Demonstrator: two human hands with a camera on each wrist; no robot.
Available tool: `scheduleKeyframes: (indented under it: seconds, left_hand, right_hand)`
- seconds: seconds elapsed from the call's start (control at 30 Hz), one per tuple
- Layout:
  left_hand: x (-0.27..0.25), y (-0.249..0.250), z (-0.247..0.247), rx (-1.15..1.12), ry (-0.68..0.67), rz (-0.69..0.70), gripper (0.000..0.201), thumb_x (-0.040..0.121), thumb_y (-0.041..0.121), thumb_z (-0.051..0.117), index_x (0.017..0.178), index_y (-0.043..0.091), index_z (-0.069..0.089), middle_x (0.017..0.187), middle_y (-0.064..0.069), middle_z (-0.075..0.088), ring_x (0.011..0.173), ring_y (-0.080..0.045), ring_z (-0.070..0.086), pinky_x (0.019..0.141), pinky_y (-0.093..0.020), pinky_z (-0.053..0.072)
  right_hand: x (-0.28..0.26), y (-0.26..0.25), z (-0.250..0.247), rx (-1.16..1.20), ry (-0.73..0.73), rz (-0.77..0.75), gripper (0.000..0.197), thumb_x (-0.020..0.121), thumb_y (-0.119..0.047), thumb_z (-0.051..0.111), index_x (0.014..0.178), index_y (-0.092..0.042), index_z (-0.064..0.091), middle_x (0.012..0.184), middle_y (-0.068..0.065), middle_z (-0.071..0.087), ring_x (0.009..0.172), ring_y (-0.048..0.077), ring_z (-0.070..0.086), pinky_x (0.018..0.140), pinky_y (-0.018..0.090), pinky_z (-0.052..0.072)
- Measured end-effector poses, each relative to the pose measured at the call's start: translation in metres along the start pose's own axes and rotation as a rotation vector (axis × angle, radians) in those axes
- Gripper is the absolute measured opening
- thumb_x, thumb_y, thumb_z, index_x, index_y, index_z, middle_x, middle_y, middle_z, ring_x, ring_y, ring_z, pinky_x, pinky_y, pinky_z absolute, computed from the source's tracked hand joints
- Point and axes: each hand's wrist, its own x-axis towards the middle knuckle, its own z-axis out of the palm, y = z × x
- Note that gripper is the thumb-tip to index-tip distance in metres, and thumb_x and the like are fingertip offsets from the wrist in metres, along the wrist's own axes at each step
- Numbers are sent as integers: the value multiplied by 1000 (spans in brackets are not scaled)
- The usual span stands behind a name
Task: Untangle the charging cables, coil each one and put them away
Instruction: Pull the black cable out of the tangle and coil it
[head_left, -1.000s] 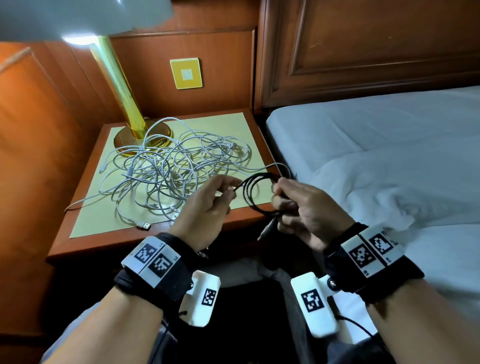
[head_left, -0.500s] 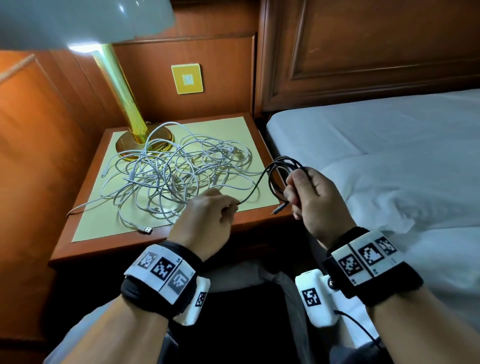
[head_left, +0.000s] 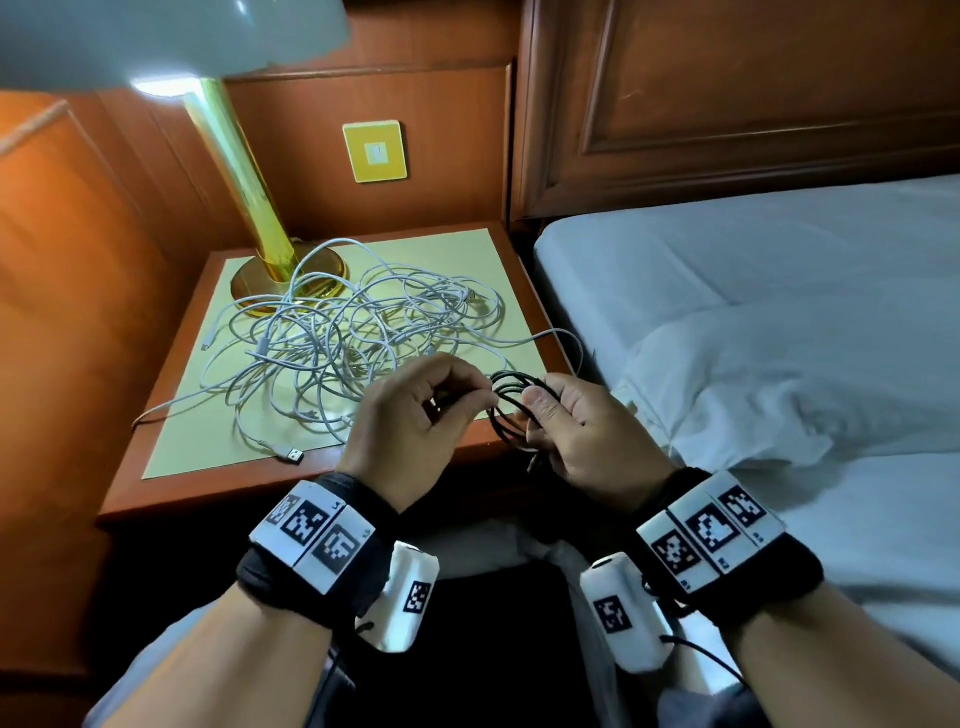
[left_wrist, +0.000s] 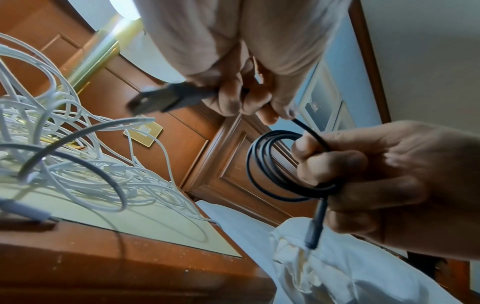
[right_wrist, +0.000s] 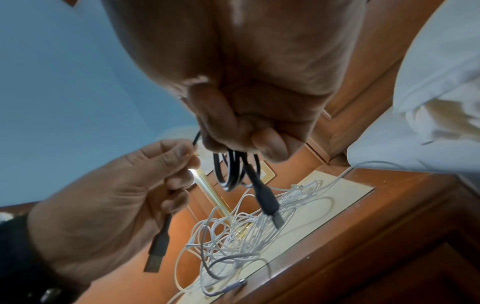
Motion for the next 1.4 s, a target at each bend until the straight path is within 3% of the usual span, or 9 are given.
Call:
scheduleKeyframes:
  seconds: [0.17, 0.3, 0.5, 0.6, 0.8, 0.93, 1.13, 1.23, 1.4]
  left_hand:
    - [2, -6, -2, 41, 63, 29, 9, 90, 9, 71, 95, 15, 75, 90, 8, 73, 81, -8, 67, 76, -25, 55]
    - [3, -10, -1, 117, 85, 76, 10, 90, 12, 72, 98, 15, 78, 93, 9, 75, 83, -2, 68, 77, -16, 51]
    - [4, -18, 3, -24, 46, -168, 22, 89, 9, 73, 85, 30, 76, 81, 8, 75, 75, -15, 71, 74, -33, 58]
    - [5, -7, 7, -345, 83, -344, 27, 88, 2, 71, 79, 26, 76, 84, 3, 77, 80, -15, 71, 82, -35, 56]
    - [2, -1, 8, -639, 9, -474, 9, 82, 23, 74, 87, 16, 77, 88, -11, 74, 85, -27, 69, 89, -46, 55]
    - [2, 4, 8, -778, -68, -522, 25, 81, 18, 68, 101, 4, 68, 86, -13, 71, 76, -23, 69, 73, -31, 60]
    - [0, 2, 14, -670, -82, -486, 27, 85, -9, 67, 108, 5, 63, 89, -10, 73, 83, -23, 70, 77, -28, 59]
    - [1, 7, 14, -800, -88, -520, 22, 87, -2, 63, 108, 0, 63, 88, -14, 72, 80, -23, 69, 77, -30, 60]
    - [1, 15, 16, -992, -146, -629, 20, 91, 4, 58, 110, -2, 60, 70, -11, 61, 69, -20, 59, 70, -34, 55]
  right_hand:
    - [-1, -6, -4, 183, -120, 145, 37, 104, -39, 45, 76, -18, 56, 56, -10, 47, 46, 9, 36, 45, 22, 28]
    - [-2, -12, -6, 347, -180, 148, 37, 100, -41, 47, 74, -15, 48, 57, -2, 33, 45, 13, 17, 43, 27, 13]
    - [-3, -12, -4, 501, -218, 153, 38, 95, -48, 52, 70, -20, 49, 56, -6, 35, 42, 9, 16, 38, 21, 15]
    - [-5, -13, -1, 473, -217, 143, 37, 93, -49, 51, 72, -18, 48, 57, -5, 35, 42, 8, 19, 37, 18, 20]
    - [-6, -13, 7, 360, -126, 101, 33, 101, -37, 45, 77, -14, 47, 57, -2, 35, 44, 12, 22, 40, 23, 19]
    - [-4, -8, 6, 115, 23, 35, 35, 103, -39, 44, 79, -17, 57, 55, -11, 44, 46, 4, 38, 49, 18, 33]
    - [-5, -7, 8, -56, 116, -33, 35, 103, -41, 45, 81, -16, 56, 60, -8, 55, 53, 5, 49, 56, 23, 40]
    - [-4, -7, 7, -70, 147, -75, 31, 102, -40, 46, 86, -18, 59, 77, 6, 66, 71, 18, 64, 68, 30, 50]
    - [-1, -5, 6, -64, 149, -111, 28, 102, -39, 48, 88, -18, 60, 78, -1, 69, 75, 11, 67, 71, 30, 52]
